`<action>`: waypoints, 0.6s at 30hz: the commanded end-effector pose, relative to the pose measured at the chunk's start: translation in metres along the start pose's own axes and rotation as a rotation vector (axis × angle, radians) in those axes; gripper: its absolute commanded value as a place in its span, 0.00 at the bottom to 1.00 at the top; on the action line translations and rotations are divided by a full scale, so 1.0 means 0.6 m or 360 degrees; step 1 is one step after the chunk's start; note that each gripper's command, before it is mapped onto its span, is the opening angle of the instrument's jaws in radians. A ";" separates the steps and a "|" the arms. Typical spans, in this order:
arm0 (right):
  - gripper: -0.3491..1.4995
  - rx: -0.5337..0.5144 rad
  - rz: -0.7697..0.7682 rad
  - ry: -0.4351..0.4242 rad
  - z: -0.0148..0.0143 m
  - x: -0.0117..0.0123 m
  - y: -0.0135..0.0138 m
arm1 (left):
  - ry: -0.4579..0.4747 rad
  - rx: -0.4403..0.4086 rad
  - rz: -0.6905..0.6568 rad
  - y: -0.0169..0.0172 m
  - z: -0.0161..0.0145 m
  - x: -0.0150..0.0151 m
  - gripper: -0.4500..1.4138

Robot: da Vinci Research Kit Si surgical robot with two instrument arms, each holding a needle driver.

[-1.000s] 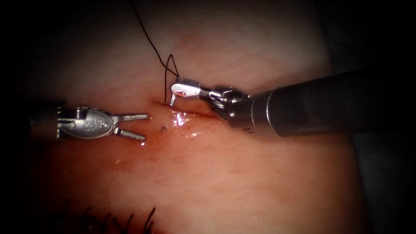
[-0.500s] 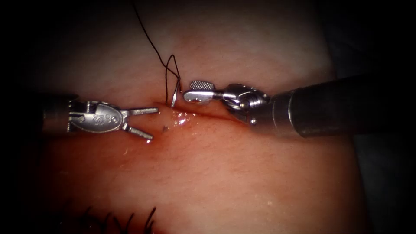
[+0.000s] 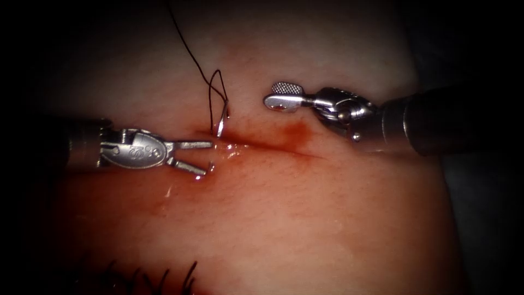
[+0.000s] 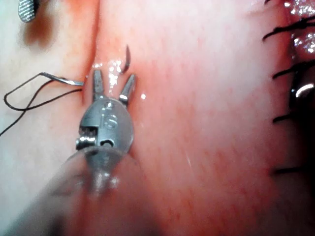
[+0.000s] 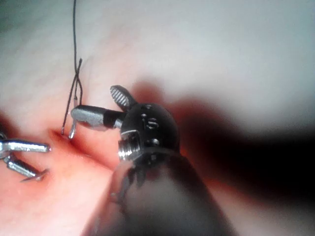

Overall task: Wound Closure
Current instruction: Pull the suture needle through the skin with the left gripper.

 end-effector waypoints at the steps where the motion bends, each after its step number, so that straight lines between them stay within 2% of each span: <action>1: 0.89 0.0022 0.0002 -0.0005 0.0018 -0.0014 -0.0004 | -0.0010 -0.0011 0.0005 0.0001 0.0013 -0.0007 0.32; 7: 0.89 0.0036 -0.0028 -0.0025 0.0023 -0.0020 -0.0011 | -0.0046 -0.0110 0.0006 0.0023 0.0025 -0.0009 0.34; 16: 0.89 0.0048 -0.0084 -0.0066 0.0027 -0.0036 -0.0022 | -0.0043 -0.0111 -0.0083 0.0011 0.0043 -0.0009 0.36; 18: 0.89 0.0055 -0.0101 -0.0070 0.0026 -0.0037 -0.0028 | -0.0068 -0.0090 -0.0129 0.0007 0.0046 -0.0014 0.25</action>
